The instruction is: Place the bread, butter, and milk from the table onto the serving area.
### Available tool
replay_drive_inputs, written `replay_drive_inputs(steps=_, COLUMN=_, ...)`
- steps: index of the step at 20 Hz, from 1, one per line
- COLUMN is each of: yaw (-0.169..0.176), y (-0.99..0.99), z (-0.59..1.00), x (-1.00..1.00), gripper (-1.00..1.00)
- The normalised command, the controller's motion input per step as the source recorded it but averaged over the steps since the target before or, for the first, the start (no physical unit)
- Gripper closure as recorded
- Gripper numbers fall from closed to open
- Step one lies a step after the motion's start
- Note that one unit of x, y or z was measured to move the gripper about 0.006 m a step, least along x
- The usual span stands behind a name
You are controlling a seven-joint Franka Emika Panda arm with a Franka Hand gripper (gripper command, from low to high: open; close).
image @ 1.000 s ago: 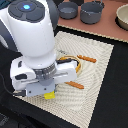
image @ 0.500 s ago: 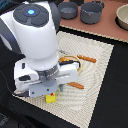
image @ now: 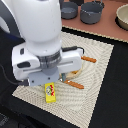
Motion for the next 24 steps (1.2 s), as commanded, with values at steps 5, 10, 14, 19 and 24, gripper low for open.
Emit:
replay_drive_inputs(steps=5, yaw=0.01, y=0.59, z=0.07, x=-0.62, gripper=-1.0)
replay_drive_inputs(steps=10, yaw=0.0, y=0.57, z=-0.01, x=-0.62, gripper=-1.0)
replay_drive_inputs(steps=14, yaw=0.019, y=0.59, z=-0.05, x=-0.63, gripper=-1.0)
replay_drive_inputs(steps=19, yaw=0.043, y=0.6, z=-0.06, x=-0.57, gripper=-1.0)
replay_drive_inputs(steps=24, yaw=0.057, y=0.65, z=-0.15, x=-0.52, gripper=-1.0)
